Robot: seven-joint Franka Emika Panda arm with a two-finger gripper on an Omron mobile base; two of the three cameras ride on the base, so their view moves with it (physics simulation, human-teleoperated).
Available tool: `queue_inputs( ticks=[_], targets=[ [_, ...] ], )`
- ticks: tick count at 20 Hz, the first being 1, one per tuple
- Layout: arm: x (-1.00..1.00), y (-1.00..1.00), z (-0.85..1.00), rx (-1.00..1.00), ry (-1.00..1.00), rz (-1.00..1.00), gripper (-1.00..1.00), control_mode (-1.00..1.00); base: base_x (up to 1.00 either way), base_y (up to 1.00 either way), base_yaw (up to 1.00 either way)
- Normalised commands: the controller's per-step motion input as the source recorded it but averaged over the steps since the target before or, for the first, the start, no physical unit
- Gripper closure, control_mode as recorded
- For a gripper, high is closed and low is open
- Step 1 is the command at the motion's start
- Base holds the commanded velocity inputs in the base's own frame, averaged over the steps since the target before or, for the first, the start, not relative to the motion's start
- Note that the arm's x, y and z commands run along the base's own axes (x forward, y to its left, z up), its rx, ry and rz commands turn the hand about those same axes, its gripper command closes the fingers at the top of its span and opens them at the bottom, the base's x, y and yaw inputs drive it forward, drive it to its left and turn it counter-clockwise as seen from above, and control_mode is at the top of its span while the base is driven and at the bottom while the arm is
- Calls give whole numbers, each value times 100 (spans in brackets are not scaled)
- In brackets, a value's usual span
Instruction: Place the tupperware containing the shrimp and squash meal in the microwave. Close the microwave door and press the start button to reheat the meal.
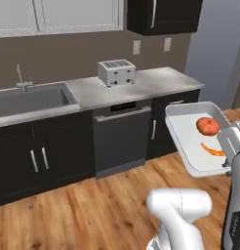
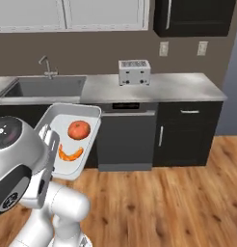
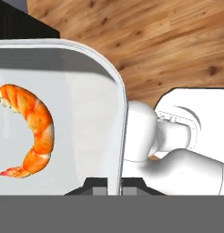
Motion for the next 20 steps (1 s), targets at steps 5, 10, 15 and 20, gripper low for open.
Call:
queue_inputs(
  ticks=[5,10,15,20],
  targets=[
    [0,0,0,0,0,0,100,100,79,6,-54],
    [0,0,0,0,0,0,100,100,67,1,-58],
    [0,0,0,0,0,0,100,100,70,0,-56],
    [0,0,0,0,0,0,100,100,78,3,-52]
  ],
)
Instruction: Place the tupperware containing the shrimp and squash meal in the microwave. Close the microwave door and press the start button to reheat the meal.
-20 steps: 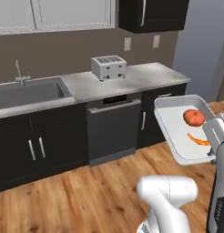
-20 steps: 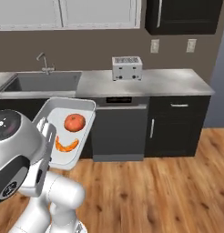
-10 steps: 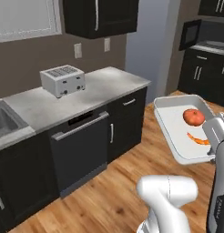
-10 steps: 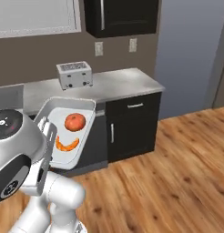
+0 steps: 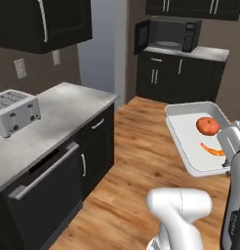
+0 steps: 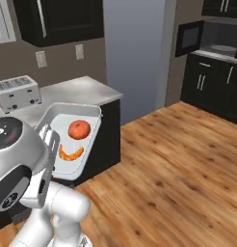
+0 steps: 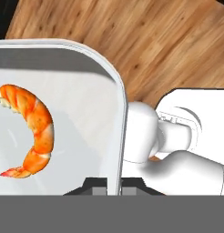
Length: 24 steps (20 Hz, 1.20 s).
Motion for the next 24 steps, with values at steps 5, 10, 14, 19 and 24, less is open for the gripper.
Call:
queue_inputs(
  ticks=[5,10,14,19,24],
  targets=[
    [0,0,0,0,0,0,100,100,89,3,-47],
    [0,0,0,0,0,0,100,100,95,0,-41],
    [0,0,0,0,0,0,100,100,99,0,-36],
    [0,0,0,0,0,0,100,100,100,0,-29],
    [0,0,0,0,0,0,100,100,100,11,-16]
  ],
)
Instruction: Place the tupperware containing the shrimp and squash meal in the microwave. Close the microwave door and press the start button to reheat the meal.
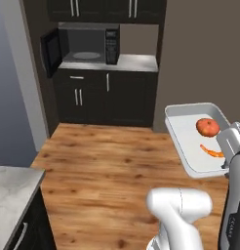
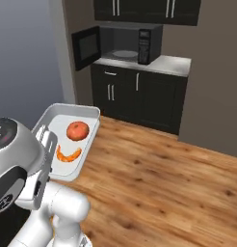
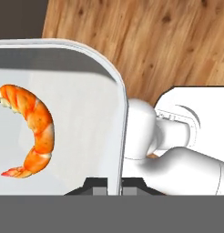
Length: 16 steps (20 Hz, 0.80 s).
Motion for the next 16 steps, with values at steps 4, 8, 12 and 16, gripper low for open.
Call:
queue_inputs(
  ticks=[4,8,12,16],
  targets=[
    [0,0,0,0,0,0,100,100,100,25,-7],
    [0,0,0,0,0,0,100,100,100,31,-5],
    [0,0,0,0,0,0,100,100,100,35,-4],
    [0,0,0,0,0,0,100,100,100,38,-4]
  ],
)
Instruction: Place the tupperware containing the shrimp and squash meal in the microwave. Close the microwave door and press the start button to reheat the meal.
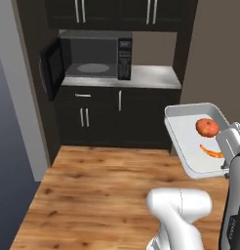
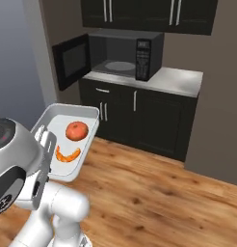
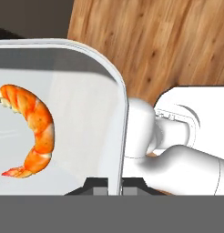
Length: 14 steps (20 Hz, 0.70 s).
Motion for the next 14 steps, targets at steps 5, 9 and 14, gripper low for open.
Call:
queue_inputs(
  ticks=[5,9,14],
  targets=[
    [0,0,0,0,0,0,100,100,100,44,-5],
    [0,0,0,0,0,0,100,100,100,52,-6],
    [0,0,0,0,0,0,100,100,100,51,-7]
  ],
)
